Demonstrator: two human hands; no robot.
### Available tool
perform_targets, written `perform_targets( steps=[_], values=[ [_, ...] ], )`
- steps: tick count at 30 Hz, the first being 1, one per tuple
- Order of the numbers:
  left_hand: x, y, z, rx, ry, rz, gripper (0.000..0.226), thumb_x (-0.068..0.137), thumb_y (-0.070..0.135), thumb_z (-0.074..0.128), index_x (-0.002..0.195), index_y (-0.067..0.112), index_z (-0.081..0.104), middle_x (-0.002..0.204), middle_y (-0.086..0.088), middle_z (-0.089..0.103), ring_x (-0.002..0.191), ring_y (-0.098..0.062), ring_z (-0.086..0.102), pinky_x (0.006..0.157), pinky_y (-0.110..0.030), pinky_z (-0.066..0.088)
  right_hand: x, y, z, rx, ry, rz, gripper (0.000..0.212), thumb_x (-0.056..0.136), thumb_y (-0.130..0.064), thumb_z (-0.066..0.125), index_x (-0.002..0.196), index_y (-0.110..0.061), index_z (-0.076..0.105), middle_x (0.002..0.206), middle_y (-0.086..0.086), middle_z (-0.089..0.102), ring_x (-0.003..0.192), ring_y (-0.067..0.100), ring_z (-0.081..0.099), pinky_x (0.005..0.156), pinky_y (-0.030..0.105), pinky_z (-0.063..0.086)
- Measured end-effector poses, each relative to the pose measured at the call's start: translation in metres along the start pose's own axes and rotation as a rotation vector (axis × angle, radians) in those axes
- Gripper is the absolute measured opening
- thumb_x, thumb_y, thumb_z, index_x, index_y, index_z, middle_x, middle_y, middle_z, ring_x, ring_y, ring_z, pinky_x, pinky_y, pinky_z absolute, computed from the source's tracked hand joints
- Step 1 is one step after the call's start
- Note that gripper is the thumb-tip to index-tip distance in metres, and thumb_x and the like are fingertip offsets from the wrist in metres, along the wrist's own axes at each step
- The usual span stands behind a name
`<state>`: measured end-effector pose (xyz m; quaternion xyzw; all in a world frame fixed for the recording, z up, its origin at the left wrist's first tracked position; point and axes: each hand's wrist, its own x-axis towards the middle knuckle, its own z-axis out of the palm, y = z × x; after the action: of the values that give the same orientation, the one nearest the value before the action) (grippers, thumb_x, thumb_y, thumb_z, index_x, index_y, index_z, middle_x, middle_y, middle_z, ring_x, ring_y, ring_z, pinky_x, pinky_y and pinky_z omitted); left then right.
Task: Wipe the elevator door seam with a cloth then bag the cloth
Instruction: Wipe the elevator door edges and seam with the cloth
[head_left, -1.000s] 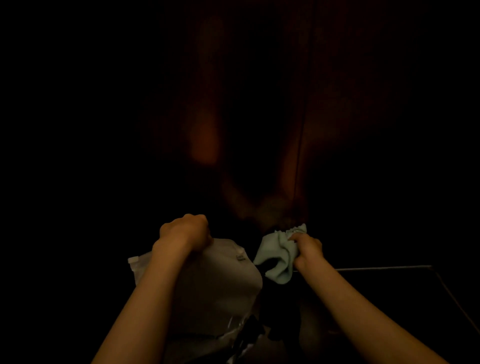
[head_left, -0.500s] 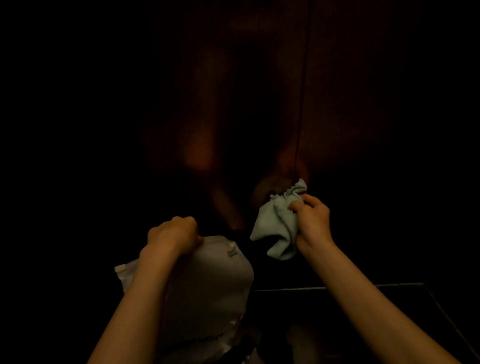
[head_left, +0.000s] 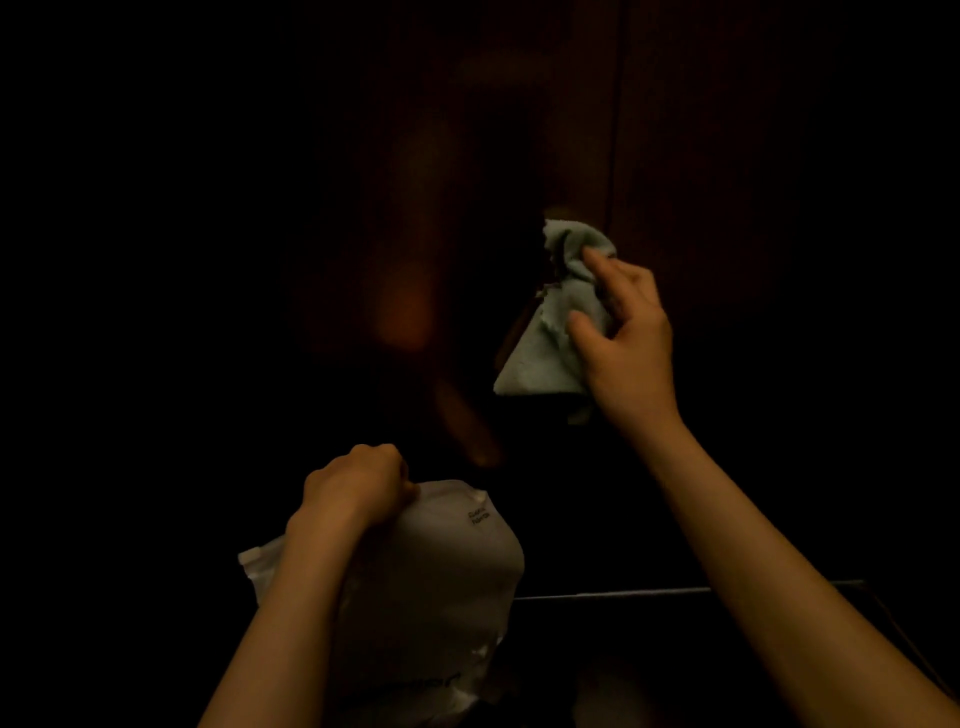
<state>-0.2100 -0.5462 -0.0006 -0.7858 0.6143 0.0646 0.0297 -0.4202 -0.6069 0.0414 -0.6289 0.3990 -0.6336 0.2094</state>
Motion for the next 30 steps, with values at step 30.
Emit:
perform_targets(
  steps=[30],
  values=[
    [0.008, 0.011, 0.015, 0.013, -0.072, 0.027, 0.018, 0.094, 0.032, 0.051, 0.105, 0.020, 0.059, 0.100, -0.004, 0.059, 0.090, -0.020, 0.059, 0.085, -0.036, 0.049, -0.159, 0.185, -0.019, -1.193, -0.832, 0.152, 0.057, 0.091, -0.005, 0.046, 0.144, -0.013, 0.026, 0.141, 0.008, 0.031, 0.127, 0.027, 0.038, 0.087, 0.034, 0.047]
  ],
)
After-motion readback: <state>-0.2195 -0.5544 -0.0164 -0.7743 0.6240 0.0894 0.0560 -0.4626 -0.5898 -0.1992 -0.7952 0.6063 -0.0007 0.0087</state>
